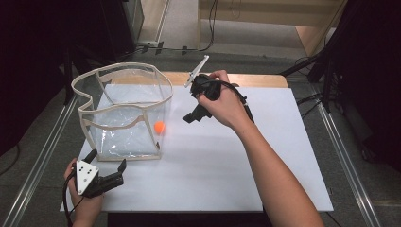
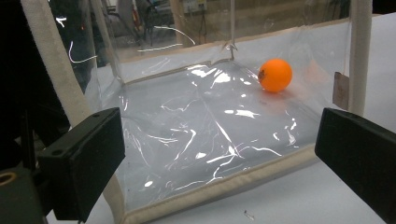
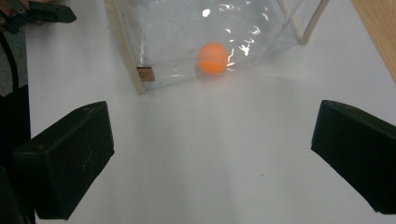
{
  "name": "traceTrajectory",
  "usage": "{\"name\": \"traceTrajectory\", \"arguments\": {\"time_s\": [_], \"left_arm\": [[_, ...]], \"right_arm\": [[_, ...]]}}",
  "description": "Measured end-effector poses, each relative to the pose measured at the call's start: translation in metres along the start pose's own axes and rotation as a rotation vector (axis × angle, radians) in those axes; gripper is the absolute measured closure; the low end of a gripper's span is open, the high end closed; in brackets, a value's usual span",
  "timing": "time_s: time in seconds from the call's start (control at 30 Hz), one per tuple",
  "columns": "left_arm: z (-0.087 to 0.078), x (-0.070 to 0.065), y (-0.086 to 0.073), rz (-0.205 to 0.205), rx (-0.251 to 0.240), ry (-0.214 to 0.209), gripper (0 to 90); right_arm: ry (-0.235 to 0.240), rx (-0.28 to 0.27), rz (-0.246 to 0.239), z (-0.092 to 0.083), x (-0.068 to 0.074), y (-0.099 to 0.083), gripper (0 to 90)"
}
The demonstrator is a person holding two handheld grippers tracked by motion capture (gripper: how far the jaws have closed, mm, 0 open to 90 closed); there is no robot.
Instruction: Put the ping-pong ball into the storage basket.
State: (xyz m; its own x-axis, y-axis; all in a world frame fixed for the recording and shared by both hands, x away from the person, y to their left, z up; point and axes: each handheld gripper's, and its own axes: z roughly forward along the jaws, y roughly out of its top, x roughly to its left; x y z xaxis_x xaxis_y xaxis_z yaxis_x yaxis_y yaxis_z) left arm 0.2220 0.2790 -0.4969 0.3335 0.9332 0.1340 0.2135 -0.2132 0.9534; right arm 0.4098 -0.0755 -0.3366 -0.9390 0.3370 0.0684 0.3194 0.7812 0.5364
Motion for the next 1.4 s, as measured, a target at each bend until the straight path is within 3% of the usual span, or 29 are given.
{"name": "traceTrajectory", "arguments": {"time_s": [0.6, 0.87, 1.4], "left_arm": [[0.0, 0.0, 0.0, 0.002, 0.004, 0.002, 2.1], [0.0, -0.001, 0.0, 0.004, 0.003, 0.0, 2.1], [0.0, -0.001, 0.0, 0.005, 0.003, 0.001, 2.1]], "right_arm": [[-0.016, 0.005, -0.006, 0.008, 0.004, -0.019, 0.0], [-0.021, 0.01, 0.021, 0.01, 0.004, -0.029, 0.0], [-0.023, 0.003, 0.026, 0.013, 0.004, -0.046, 0.0]]}}
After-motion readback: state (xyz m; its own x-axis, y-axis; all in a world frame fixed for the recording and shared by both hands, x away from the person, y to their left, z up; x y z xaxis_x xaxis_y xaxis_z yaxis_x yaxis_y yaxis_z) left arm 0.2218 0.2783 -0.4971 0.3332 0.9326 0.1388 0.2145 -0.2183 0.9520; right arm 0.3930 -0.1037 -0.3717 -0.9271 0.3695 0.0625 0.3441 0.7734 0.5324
